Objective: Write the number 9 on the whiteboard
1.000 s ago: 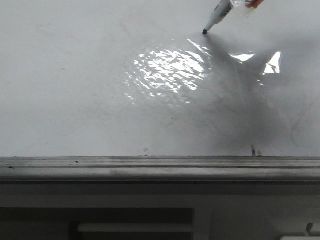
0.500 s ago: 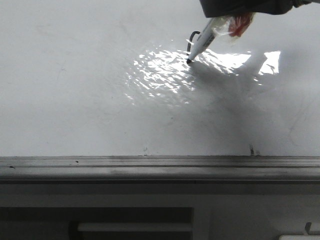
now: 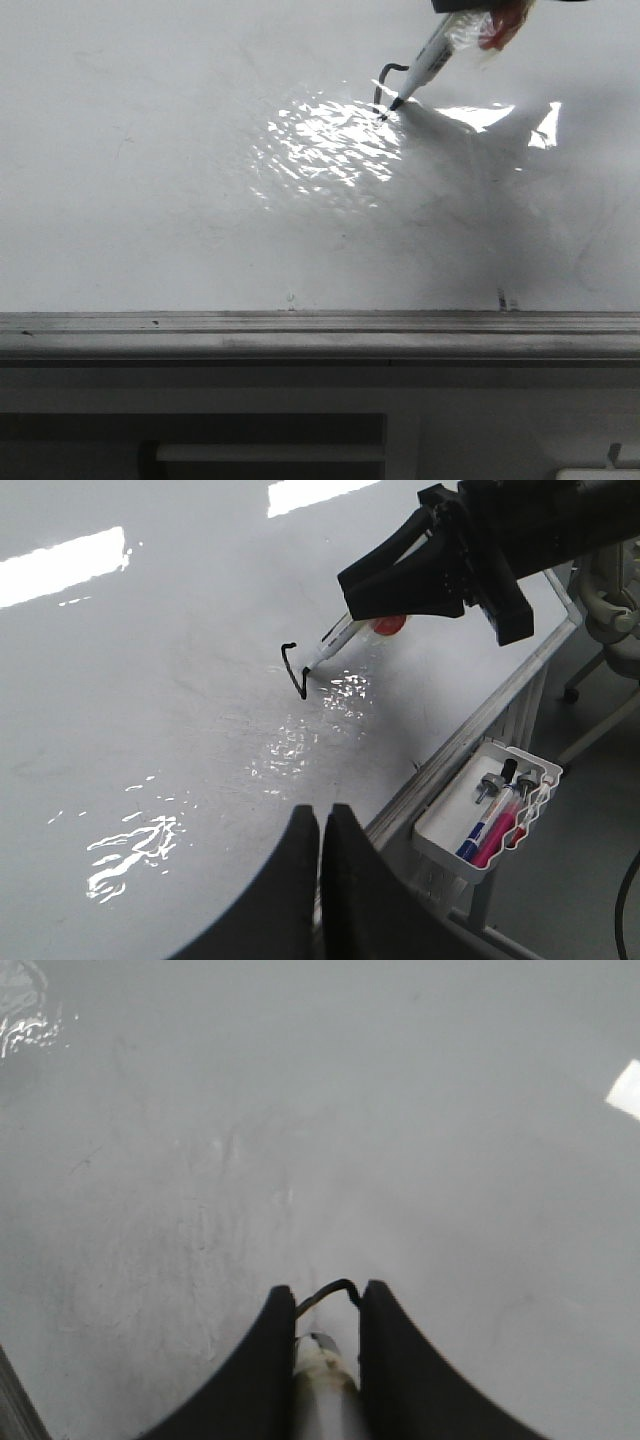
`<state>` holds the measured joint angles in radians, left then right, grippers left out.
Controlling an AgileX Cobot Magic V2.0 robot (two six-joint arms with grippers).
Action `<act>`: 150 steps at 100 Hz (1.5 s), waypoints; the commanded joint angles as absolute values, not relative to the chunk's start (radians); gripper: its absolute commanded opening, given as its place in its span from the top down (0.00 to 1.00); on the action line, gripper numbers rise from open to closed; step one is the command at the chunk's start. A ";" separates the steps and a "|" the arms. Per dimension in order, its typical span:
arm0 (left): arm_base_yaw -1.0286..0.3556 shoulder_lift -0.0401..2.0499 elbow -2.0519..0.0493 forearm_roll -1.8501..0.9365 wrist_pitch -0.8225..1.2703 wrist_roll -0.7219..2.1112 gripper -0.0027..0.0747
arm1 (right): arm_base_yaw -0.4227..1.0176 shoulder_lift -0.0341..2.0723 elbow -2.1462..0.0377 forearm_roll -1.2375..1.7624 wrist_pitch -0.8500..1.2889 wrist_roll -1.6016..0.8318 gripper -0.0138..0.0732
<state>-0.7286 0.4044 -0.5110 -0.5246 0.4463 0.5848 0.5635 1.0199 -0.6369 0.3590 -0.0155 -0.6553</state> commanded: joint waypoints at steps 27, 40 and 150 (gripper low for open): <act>-0.727 0.413 -0.538 -0.552 0.383 0.578 0.99 | 0.520 1.029 -0.700 0.340 -0.094 -0.704 0.89; -0.727 0.413 -0.538 -0.552 0.383 0.578 0.99 | 0.520 1.029 -0.706 0.340 -0.087 -0.704 0.89; -0.727 0.415 -0.538 -0.552 0.383 0.578 0.99 | 0.705 0.868 -0.805 0.407 0.417 -0.704 0.89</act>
